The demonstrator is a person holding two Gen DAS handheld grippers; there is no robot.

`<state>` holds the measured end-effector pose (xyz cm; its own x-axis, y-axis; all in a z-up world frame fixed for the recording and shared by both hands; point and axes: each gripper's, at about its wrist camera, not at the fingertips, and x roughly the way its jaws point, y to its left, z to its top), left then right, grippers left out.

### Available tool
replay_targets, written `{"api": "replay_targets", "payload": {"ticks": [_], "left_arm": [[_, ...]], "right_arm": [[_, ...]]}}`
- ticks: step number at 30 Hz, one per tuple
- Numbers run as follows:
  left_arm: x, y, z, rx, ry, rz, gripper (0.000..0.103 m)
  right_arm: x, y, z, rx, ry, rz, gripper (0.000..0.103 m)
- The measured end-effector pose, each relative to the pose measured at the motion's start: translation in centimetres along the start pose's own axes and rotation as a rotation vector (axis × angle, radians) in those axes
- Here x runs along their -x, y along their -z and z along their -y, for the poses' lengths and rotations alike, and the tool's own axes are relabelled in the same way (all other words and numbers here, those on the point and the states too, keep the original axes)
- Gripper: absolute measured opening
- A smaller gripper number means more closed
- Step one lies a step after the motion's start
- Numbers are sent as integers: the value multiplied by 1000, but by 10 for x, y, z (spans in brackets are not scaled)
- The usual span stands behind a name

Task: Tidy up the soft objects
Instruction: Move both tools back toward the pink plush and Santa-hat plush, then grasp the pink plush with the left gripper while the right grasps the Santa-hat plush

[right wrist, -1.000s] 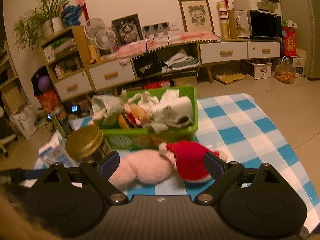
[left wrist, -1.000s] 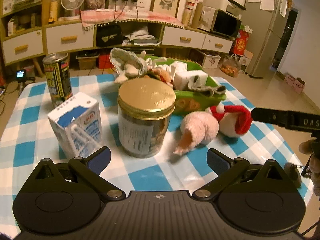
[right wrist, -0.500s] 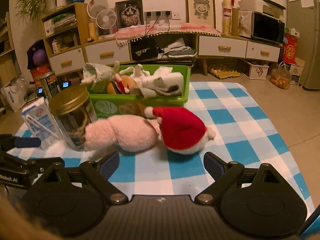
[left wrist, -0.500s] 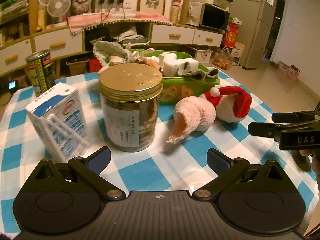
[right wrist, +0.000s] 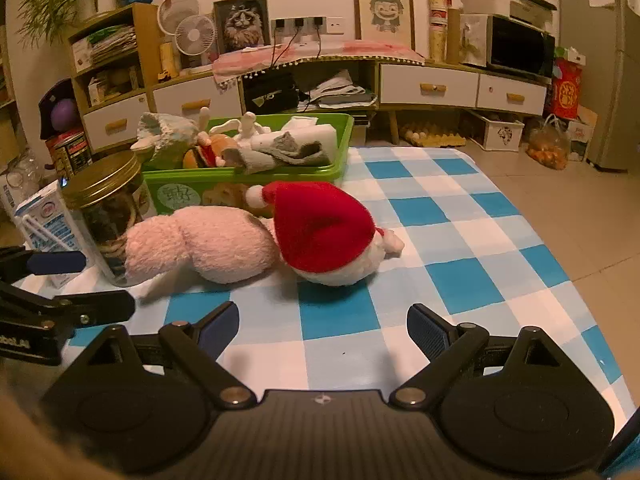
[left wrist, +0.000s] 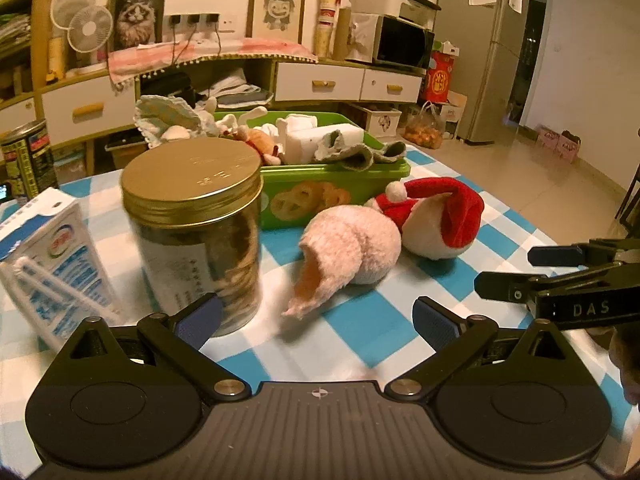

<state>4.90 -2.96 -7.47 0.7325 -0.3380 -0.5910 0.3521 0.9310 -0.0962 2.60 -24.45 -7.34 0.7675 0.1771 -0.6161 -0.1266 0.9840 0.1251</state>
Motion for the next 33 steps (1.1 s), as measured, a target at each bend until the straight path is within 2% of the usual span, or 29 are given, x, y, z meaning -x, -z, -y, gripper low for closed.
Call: {"api": "replay_targets", "payload": {"ticks": [9,17,23,30,33], "left_arm": [[-21,-10,9,66,18,22,90],[-33,-17,15,138,-11,44,84],[-37,-20,14,205,-17,55,77],[-46,-22,10,301,-32,41,63],[-48,-22,7,328,-24,38,59]], "right_arm": [[-12,-7,5,-47,9,-5,44],[-25,-19,17,-126,35,-7,44],[-36,-30,25,-211,43,-15,44],[-48,-41,28,-298,51,-39,44],[-53,-43,28,-326,58,-53,40]]}}
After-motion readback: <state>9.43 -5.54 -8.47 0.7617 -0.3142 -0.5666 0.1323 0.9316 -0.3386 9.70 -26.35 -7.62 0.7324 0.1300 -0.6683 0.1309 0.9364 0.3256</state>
